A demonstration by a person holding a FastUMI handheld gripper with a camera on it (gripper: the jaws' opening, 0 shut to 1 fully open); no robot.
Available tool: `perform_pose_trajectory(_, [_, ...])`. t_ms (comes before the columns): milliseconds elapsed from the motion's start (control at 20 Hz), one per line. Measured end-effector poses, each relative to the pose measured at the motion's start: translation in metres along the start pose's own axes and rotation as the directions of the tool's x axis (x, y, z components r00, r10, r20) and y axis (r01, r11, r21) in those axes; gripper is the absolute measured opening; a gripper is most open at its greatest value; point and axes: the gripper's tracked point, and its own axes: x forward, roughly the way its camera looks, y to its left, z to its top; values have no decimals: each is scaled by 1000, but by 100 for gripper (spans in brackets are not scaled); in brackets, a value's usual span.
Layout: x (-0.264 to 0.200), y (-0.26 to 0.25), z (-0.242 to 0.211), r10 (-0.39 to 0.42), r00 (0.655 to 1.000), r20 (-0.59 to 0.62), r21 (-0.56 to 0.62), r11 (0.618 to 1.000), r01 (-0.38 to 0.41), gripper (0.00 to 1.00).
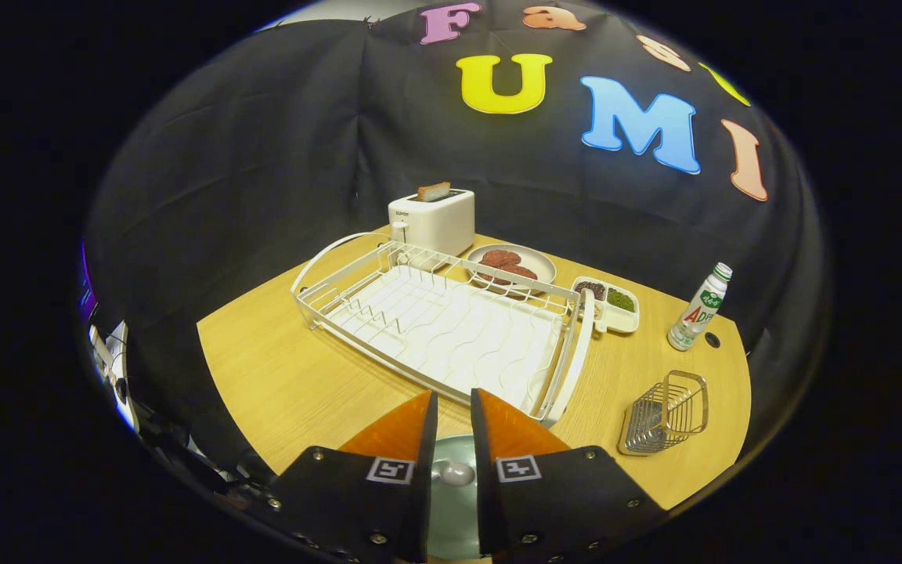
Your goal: Take the plate from the dish rack, then take the spoon from the basket and place it into the plate.
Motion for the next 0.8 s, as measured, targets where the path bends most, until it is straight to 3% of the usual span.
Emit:
perform_pose_trajectory(150, [-14,-21,14,-45,998,46,26,999,44,26])
perform_pose_trajectory(400, [-57,-81,53,-196,966,167,109,978,180,26])
perform_pose_trajectory(550, [-94,-124,81,-311,917,248,175,946,273,26])
perform_pose_trajectory(750, [-158,-180,123,-455,813,364,256,888,383,26])
perform_pose_trajectory(800, [-169,-184,132,-456,798,394,270,888,374,50])
